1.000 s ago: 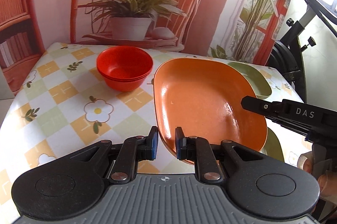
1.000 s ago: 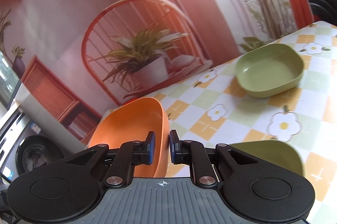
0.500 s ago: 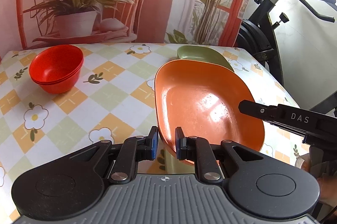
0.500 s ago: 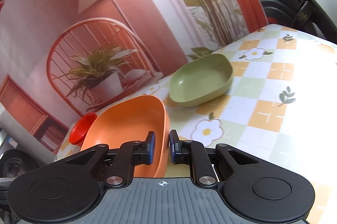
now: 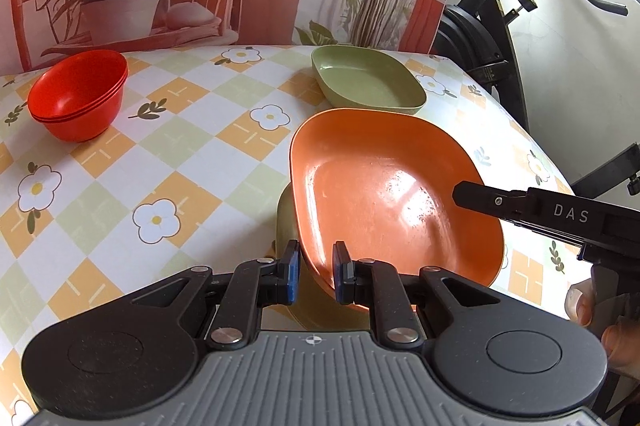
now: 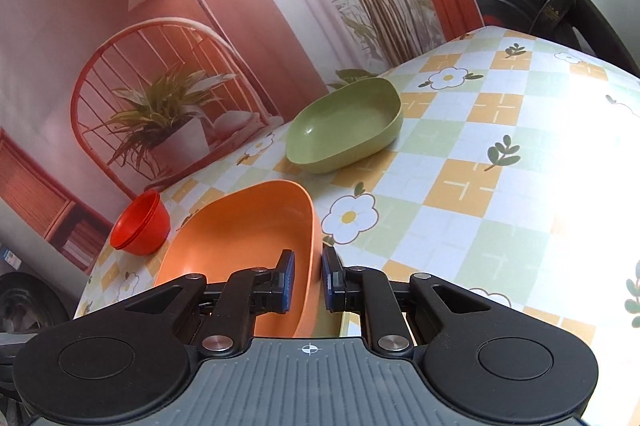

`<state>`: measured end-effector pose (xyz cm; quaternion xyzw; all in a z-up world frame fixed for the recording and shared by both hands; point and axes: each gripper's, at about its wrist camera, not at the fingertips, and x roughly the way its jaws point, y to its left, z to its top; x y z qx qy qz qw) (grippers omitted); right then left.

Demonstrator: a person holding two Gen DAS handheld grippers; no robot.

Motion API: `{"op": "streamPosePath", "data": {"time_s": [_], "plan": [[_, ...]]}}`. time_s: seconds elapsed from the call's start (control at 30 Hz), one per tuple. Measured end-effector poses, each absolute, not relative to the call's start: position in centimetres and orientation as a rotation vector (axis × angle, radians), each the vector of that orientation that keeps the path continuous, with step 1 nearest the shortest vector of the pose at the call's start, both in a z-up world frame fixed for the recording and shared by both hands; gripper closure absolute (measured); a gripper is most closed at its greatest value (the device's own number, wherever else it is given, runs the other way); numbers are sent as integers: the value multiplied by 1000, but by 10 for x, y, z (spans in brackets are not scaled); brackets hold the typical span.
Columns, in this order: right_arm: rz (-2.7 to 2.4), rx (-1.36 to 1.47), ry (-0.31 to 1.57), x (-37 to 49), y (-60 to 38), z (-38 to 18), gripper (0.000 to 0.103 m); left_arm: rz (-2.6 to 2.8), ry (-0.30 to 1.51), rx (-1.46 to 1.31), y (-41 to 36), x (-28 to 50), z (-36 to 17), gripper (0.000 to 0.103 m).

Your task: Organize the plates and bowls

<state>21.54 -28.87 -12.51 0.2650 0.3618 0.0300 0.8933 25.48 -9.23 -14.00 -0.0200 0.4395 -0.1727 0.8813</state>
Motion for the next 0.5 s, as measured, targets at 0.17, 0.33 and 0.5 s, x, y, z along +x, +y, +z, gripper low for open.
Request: {"op": "streamPosePath", "data": {"time_s": [0.17, 0.33, 0.5], "plan": [[57, 549, 780, 213, -288, -131, 88, -360, 926, -28, -94, 253, -142, 85], [54, 526, 809, 210, -285, -138, 88, -357, 939, -15, -94, 254, -145, 85], [51, 522, 820, 207, -283, -144, 88, -353, 950, 3, -96, 255, -150, 85]]}}
